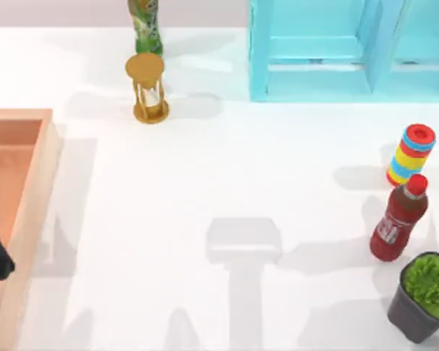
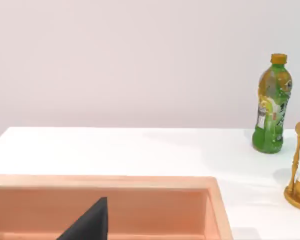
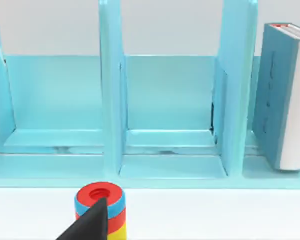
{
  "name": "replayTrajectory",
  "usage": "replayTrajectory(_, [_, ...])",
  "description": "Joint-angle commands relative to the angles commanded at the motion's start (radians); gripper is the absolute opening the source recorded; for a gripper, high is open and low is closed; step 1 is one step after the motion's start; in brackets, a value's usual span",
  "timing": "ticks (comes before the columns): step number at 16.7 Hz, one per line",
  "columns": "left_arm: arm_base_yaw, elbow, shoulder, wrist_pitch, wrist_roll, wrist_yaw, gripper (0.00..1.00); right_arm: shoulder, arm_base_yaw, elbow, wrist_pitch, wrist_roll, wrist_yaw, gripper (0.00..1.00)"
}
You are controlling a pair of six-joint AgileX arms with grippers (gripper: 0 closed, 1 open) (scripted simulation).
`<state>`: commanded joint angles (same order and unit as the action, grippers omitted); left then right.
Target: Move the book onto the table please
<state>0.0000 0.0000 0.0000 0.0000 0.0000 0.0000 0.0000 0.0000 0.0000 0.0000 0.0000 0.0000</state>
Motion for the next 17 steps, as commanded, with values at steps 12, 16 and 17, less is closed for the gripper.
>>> replayTrajectory(12, [0.0,0.0,0.0,0.0,0.0,0.0,1.0,0.556,-0.123,0.332,0.144,-0.039,-0.098,1.0])
replayTrajectory(16, [0.0,0.0,0.0,0.0,0.0,0.0,1.0,0.968,-0.206,0.557,0.241,-0.065,-0.162,1.0])
replayTrajectory(17, [0.0,0.0,0.0,0.0,0.0,0.0,1.0,1.074,-0.227,0.614,0.265,-0.072,-0.179,1.0])
